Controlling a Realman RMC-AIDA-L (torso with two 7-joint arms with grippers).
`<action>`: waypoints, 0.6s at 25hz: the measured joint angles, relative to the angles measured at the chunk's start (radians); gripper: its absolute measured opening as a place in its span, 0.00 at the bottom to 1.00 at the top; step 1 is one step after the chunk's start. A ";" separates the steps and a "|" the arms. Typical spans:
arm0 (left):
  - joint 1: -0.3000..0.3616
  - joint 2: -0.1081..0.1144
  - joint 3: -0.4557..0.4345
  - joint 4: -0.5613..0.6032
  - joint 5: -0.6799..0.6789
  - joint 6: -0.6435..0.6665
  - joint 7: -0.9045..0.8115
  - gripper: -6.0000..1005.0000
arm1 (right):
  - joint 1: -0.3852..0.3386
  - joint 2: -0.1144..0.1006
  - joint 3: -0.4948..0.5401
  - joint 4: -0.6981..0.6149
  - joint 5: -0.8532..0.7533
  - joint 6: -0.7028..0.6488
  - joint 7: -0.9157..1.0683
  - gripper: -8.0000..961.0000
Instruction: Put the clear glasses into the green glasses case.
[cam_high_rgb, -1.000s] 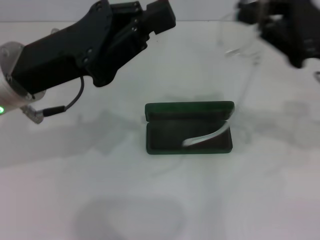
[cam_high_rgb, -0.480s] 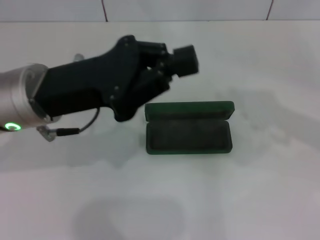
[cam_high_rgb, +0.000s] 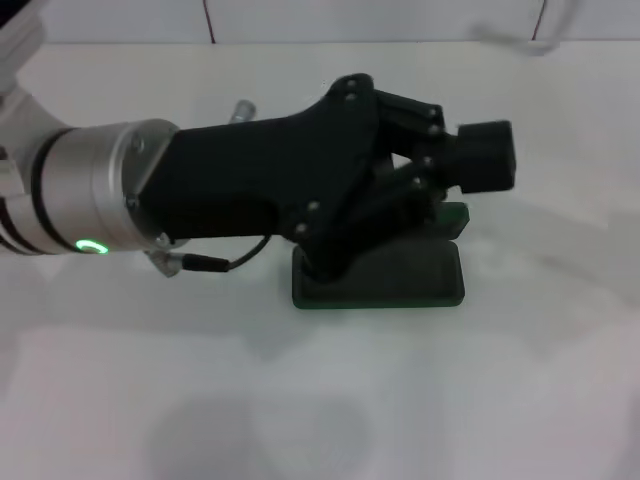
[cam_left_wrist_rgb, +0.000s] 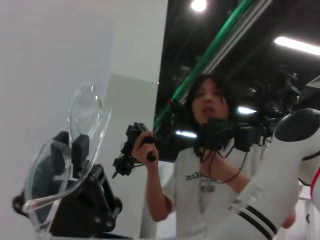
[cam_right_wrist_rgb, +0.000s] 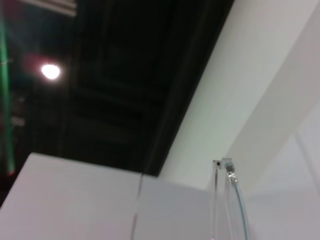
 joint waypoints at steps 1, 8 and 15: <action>-0.004 0.000 0.005 0.000 -0.002 0.000 0.000 0.04 | 0.011 0.002 -0.022 0.001 0.000 0.007 -0.011 0.13; -0.006 -0.002 0.010 0.000 -0.021 0.000 0.002 0.04 | 0.036 0.004 -0.112 0.004 0.007 0.059 -0.052 0.13; 0.017 -0.001 0.016 -0.001 -0.084 0.000 0.016 0.04 | 0.033 0.003 -0.150 0.017 0.004 0.088 -0.064 0.13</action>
